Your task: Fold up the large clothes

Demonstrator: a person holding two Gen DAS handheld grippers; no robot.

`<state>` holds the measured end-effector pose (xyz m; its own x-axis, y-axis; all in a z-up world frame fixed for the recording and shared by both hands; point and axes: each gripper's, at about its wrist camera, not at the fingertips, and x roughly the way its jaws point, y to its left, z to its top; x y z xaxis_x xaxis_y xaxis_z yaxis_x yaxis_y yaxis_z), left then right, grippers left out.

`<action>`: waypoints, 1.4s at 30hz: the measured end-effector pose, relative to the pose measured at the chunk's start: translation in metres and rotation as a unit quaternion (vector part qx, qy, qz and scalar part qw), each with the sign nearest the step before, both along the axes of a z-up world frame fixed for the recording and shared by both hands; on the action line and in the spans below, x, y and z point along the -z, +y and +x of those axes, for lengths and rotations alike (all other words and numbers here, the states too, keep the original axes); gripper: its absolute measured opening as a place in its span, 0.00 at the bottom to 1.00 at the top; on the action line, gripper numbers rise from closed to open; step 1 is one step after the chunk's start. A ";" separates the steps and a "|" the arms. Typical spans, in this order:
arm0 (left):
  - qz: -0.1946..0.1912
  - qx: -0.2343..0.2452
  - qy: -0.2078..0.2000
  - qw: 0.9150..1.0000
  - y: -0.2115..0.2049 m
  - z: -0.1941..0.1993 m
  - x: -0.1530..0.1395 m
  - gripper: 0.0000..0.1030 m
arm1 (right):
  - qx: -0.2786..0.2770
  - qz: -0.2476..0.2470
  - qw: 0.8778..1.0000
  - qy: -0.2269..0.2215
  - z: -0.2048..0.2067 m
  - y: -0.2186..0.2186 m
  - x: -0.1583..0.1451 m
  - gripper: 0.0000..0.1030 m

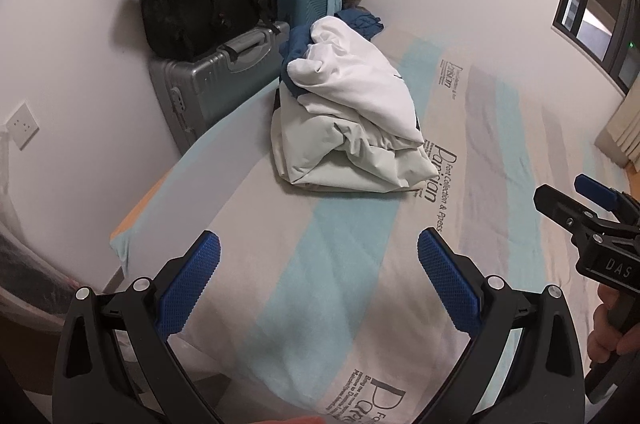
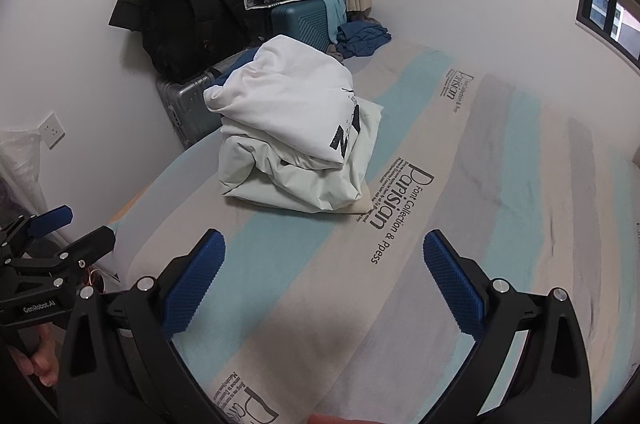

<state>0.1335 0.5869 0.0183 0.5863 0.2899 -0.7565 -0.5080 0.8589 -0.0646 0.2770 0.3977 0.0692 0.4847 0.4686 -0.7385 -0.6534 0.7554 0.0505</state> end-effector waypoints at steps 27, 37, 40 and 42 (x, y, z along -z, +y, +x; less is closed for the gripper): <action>0.000 0.004 -0.001 1.000 0.001 0.014 -0.004 0.94 | 0.005 0.006 1.000 0.001 0.010 0.001 -0.006 0.93; 0.001 0.006 -0.002 1.000 0.002 0.017 -0.005 0.94 | 0.008 0.008 1.000 0.001 0.012 0.004 -0.009 0.93; 0.002 0.007 -0.002 1.000 0.001 0.017 -0.005 0.94 | 0.008 0.008 1.000 0.001 0.012 0.005 -0.009 0.93; 0.005 0.008 -0.002 1.000 0.000 0.019 -0.005 0.94 | 0.009 0.007 1.000 0.001 0.012 0.005 -0.009 0.93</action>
